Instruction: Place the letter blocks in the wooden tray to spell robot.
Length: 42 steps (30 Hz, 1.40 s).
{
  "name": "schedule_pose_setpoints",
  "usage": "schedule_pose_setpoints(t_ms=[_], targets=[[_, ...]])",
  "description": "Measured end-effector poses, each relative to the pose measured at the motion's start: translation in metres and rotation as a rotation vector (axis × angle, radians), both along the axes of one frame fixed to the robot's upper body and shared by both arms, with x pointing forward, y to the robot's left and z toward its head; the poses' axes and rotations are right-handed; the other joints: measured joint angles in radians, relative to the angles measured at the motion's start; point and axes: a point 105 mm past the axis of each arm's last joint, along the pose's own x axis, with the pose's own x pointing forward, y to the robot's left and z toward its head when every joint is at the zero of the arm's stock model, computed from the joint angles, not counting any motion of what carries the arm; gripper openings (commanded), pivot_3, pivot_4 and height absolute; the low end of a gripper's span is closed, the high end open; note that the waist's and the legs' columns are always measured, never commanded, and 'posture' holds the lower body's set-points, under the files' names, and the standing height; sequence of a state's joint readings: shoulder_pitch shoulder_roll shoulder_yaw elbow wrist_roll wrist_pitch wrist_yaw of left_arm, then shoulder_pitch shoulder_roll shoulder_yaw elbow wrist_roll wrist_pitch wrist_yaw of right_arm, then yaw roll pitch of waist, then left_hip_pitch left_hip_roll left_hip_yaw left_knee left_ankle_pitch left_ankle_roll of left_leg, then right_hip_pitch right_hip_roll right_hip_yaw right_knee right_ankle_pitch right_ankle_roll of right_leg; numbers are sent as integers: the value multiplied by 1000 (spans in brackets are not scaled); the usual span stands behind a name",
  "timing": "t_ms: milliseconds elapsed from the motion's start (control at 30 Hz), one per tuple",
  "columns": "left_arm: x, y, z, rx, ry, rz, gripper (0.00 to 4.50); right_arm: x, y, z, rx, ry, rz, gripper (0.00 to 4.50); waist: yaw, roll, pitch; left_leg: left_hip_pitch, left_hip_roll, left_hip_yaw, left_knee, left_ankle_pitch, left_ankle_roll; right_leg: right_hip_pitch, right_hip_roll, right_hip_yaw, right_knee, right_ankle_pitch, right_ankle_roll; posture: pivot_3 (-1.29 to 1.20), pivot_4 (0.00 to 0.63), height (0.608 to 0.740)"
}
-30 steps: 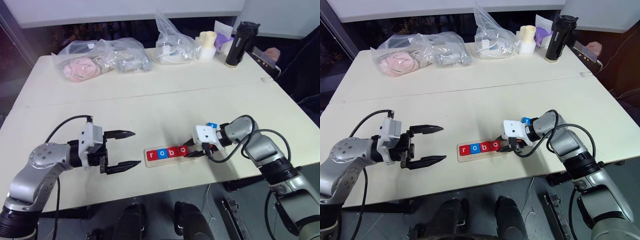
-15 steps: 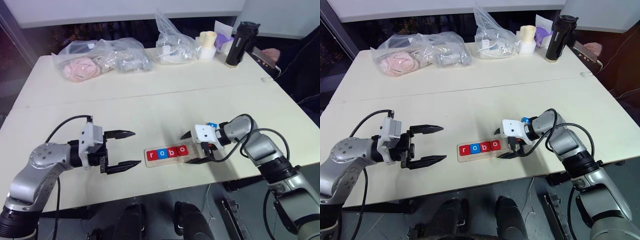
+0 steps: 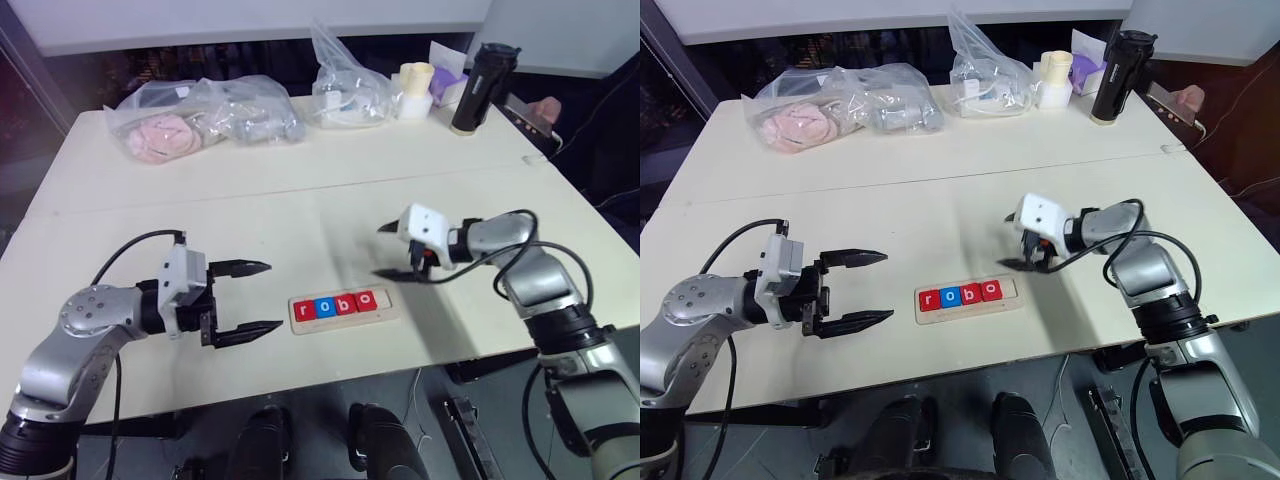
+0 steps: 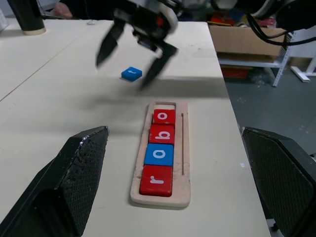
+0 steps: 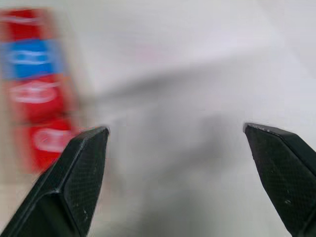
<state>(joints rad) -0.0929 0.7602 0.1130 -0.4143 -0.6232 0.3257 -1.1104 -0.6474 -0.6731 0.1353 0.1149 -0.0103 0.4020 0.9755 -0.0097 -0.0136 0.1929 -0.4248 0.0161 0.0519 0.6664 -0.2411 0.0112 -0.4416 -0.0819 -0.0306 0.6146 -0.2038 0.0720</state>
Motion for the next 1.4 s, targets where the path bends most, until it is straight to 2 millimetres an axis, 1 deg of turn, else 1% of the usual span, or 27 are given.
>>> schedule_pose_setpoints(t_ms=[67,100,133,167,267,367,500,600,667,867,933,967,1000,1133,1233,1400], targets=[[0,0,0,0,1,-2,4500,11,-21,8,84,-5,-261,4460,0,0,0,-1,0,0,0,0,0,-1,0,0,0,0,0,0,150,740],[0,0,0,-1,1,-3,4500,12,-28,9,118,4,-373,4460,0,0,0,-1,0,0,-1,0,0,-1,0,0,1,0,0,0,150,740],[1,-1,0,-3,0,-6,4500,10,-35,7,158,29,-495,4460,0,0,0,-1,0,-1,-1,0,0,-1,0,0,1,0,0,0,150,740],[1,-2,0,-6,-2,-10,4500,8,-38,2,175,55,-570,4460,-1,0,0,-1,0,-1,-1,0,0,-1,0,0,1,0,-1,0,150,740],[2,-5,3,-13,-13,-21,4500,-1,-36,-14,243,156,-752,4460,-4,1,-1,-1,0,0,-1,0,0,-2,0,0,1,0,-1,0,150,740],[3,-5,2,-15,-10,-24,4500,-9,-31,-26,313,244,-887,4460,-4,1,-1,-1,0,0,-1,0,0,-2,0,0,1,1,-1,0,150,740],[4,-4,2,-16,-7,-22,4500,-13,-25,-37,352,313,-988,4460,-3,1,-1,-1,0,0,-1,0,0,-1,0,0,1,0,-1,0,150,740],[5,-4,2,-16,-8,-22,4500,-15,-21,-43,362,340,-1028,4460,-4,1,-1,-1,0,0,-1,0,0,-1,0,0,0,0,-1,0,150,740],[5,-4,2,-16,-8,-21,4500,-15,-22,-46,370,349,-1051,4460,-4,1,-1,-1,0,0,-1,0,0,-1,0,0,0,0,-1,0,150,740],[5,-4,2,-17,-8,-15,4500,-6,-21,-47,388,334,-1058,4460,-8,1,-1,-1,0,0,-1,0,0,-1,1,0,0,0,-1,0,150,740],[5,-4,2,-17,-9,-13,4500,-2,-21,-47,400,331,-1059,3941,-9,1,-1,-1,0,0,-1,0,0,-1,1,0,0,0,-1,0,150,740],[5,-4,2,-17,-9,-11,4500,0,-22,-48,402,326,-1062,3603,-9,1,-1,-1,0,0,-1,0,0,-1,1,0,0,0,-1,0,150,740],[5,-4,2,-18,-9,-10,4500,1,-22,-48,406,322,-1062,3164,-10,1,-1,-1,0,0,-1,0,0,-1,1,0,0,0,-1,0,150,740],[6,-4,2,-18,-10,-8,4500,4,-21,-48,414,320,-1056,1165,-10,1,-1,-1,0,-1,-1,0,0,-1,1,0,0,0,-1,0,150,740],[5,-4,3,-18,-12,-8,4500,0,-20,-47,413,335,-1053,1161,-9,1,-1,-1,0,-1,-1,0,0,-1,1,0,0,0,0,0,150,740],[5,-5,2,-21,-12,-5,4500,-18,-21,-48,379,359,-1032,1161,-5,1,-1,-1,0,-1,-3,0,0,-1,1,-1,-1,0,0,0,150,740]])
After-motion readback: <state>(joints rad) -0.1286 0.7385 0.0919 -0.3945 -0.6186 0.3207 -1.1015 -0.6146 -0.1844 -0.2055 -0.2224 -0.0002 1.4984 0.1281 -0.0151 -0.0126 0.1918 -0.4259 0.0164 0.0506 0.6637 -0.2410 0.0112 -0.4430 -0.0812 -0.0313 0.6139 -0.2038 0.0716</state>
